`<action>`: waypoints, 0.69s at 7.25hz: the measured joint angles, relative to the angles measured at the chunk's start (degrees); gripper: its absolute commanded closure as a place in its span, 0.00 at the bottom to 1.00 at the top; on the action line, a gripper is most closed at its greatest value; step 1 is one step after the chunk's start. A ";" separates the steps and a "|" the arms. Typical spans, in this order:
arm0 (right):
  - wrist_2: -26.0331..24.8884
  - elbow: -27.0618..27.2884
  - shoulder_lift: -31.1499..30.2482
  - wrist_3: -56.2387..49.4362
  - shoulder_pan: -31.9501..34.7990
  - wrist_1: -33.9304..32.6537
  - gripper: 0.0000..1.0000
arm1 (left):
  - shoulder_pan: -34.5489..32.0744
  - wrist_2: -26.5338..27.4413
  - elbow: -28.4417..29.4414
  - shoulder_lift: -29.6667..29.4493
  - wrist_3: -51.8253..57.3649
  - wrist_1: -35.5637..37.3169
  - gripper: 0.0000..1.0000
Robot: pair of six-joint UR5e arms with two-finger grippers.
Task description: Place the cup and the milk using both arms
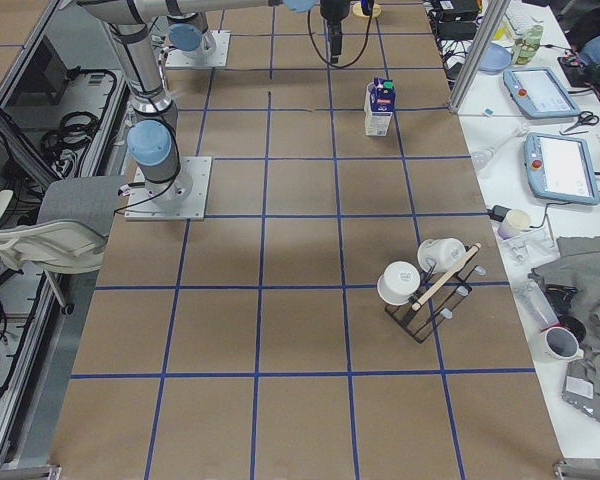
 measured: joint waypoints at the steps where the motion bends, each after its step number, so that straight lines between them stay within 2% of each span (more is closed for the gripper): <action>1: -0.75 2.96 -1.84 -0.21 -0.22 -1.34 0.00 | 0.00 0.00 0.00 0.00 -0.01 -0.03 0.00; 3: -4.93 3.20 -2.50 -1.94 -2.00 -1.99 0.00 | -0.05 0.00 0.00 -0.01 0.04 -0.05 0.00; 5: -4.73 2.26 -2.57 -2.52 -5.02 -1.72 0.00 | -0.08 0.00 0.00 -0.01 0.06 -0.05 0.00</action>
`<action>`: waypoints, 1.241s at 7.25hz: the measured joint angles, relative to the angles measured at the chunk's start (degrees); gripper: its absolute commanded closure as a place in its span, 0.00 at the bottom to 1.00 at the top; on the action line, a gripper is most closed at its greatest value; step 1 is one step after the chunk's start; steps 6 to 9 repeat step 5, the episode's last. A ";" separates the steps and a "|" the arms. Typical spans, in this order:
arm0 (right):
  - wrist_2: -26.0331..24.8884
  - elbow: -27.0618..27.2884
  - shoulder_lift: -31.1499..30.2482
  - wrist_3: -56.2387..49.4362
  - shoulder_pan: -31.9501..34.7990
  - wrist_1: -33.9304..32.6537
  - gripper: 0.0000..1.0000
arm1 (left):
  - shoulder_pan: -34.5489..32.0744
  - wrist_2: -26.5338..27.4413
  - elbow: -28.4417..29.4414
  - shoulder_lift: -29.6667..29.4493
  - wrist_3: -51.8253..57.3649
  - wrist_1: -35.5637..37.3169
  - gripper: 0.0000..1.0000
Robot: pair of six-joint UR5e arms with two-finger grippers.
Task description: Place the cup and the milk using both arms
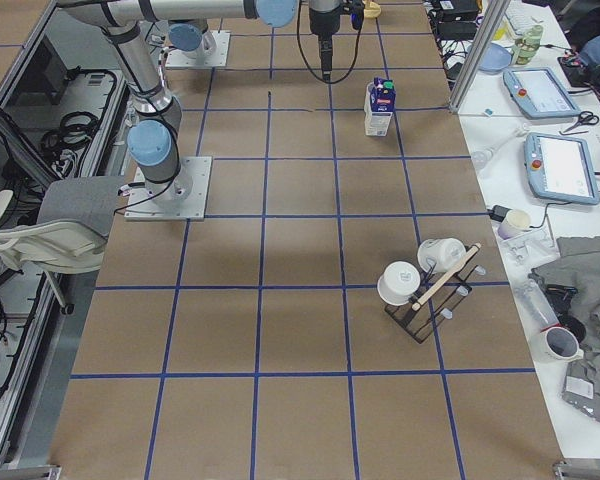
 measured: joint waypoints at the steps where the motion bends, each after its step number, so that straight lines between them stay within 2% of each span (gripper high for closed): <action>1: 0.93 -0.42 0.03 0.12 -0.36 -0.14 0.00 | -0.01 0.00 0.00 -0.02 0.00 0.00 0.00; 4: 1.59 -2.37 1.20 0.22 -0.52 0.15 0.00 | -0.07 0.00 0.00 -0.08 -0.07 0.02 0.00; 9: 1.62 -2.45 1.29 0.21 -0.53 0.17 0.00 | -0.08 0.00 -0.01 -0.08 -0.08 0.06 0.00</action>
